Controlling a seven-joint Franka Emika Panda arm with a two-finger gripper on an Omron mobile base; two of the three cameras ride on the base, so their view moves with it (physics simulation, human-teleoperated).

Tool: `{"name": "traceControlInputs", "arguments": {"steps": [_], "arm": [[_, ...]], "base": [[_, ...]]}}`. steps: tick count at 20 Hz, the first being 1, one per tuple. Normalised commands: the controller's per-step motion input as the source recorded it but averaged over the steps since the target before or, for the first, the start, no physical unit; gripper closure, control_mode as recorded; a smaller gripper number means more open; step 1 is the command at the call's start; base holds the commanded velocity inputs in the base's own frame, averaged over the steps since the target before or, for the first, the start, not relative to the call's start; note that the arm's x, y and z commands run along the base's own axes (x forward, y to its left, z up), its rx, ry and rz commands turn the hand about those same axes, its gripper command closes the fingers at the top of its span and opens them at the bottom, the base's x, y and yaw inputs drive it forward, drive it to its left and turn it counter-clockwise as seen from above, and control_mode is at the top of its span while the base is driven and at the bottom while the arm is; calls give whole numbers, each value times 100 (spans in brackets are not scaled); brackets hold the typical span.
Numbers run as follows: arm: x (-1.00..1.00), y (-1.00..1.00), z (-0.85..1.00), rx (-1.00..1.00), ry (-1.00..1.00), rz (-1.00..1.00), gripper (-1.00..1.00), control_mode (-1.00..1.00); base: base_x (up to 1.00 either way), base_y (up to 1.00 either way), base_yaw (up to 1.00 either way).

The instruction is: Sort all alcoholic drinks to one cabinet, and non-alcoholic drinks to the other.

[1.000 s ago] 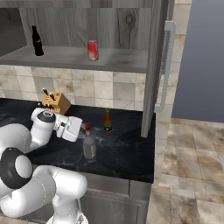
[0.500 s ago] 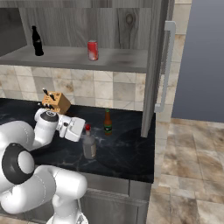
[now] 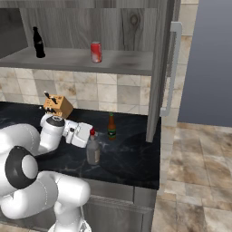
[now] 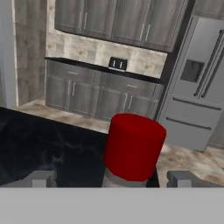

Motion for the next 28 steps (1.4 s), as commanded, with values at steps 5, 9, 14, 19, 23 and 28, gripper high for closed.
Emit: {"name": "traceControlInputs", "arguments": {"steps": [5, 9, 14, 19, 23, 28], "arm": [[0, -5, -6, -3, 0, 0, 100, -100], [0, -1, 0, -4, 0, 0, 100, -100], [-19, 0, 37, -1, 0, 0, 100, -100], [-38, 0, 76, 0, 0, 4, 100, -100], [-40, 0, 80, 0, 0, 13, 100, -100], [-38, 0, 76, 1, 0, 22, 100, -100]], "base": [[0, 0, 0], [0, 0, 0], [0, 0, 0], [0, 0, 0], [0, 0, 0], [0, 0, 0]]}}
